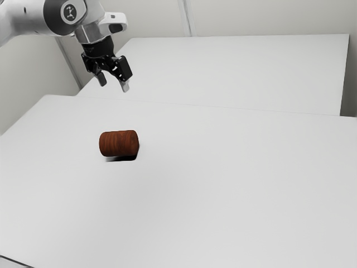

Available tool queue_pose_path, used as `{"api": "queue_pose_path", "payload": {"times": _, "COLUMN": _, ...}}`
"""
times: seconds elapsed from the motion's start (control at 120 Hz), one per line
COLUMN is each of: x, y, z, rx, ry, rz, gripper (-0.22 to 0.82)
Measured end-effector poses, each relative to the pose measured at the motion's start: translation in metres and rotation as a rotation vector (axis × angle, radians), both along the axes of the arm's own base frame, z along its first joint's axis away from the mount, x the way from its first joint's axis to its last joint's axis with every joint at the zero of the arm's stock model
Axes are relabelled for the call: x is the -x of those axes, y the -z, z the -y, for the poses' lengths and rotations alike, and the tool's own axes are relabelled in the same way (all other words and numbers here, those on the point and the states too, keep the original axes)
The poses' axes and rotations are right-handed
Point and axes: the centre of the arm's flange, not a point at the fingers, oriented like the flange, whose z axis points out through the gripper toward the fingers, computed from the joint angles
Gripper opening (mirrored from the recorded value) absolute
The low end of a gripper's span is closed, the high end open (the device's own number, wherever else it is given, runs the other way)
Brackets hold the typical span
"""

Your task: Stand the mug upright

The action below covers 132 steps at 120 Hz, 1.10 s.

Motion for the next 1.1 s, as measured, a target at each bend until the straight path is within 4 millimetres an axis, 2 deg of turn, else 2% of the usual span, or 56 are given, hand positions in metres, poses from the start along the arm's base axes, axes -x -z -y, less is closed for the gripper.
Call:
{"api": "queue_pose_path", "payload": {"times": 0.258, "x": -0.002, "y": 0.001, "z": 0.002, "rx": 0.003, "ry": 0.004, "rz": -0.001, "gripper": 0.58}}
{"api": "queue_pose_path", "payload": {"times": 0.392, "x": -0.012, "y": 0.004, "z": 0.002, "rx": 0.005, "ry": 0.007, "rz": -0.003, "gripper": 0.58}}
{"api": "queue_pose_path", "payload": {"times": 0.467, "x": -0.018, "y": 0.006, "z": -0.005, "rx": 0.006, "ry": -0.002, "rz": -0.005, "gripper": 0.58}}
{"api": "queue_pose_path", "payload": {"times": 0.525, "x": -0.022, "y": 0.007, "z": -0.020, "rx": 0.009, "ry": -0.025, "rz": -0.007, "gripper": 0.58}}
{"api": "queue_pose_path", "payload": {"times": 0.667, "x": -0.029, "y": 0.013, "z": -0.073, "rx": 0.022, "ry": -0.107, "rz": -0.014, "gripper": 0.58}}
{"api": "queue_pose_path", "payload": {"times": 0.808, "x": -0.032, "y": 0.024, "z": -0.106, "rx": 0.061, "ry": -0.149, "rz": -0.031, "gripper": 0.58}}
{"api": "queue_pose_path", "payload": {"times": 1.008, "x": -0.034, "y": 0.044, "z": -0.167, "rx": 0.141, "ry": -0.217, "rz": -0.048, "gripper": 0.58}}
{"api": "queue_pose_path", "payload": {"times": 1.1, "x": -0.034, "y": 0.054, "z": -0.187, "rx": 0.181, "ry": -0.225, "rz": -0.053, "gripper": 0.58}}
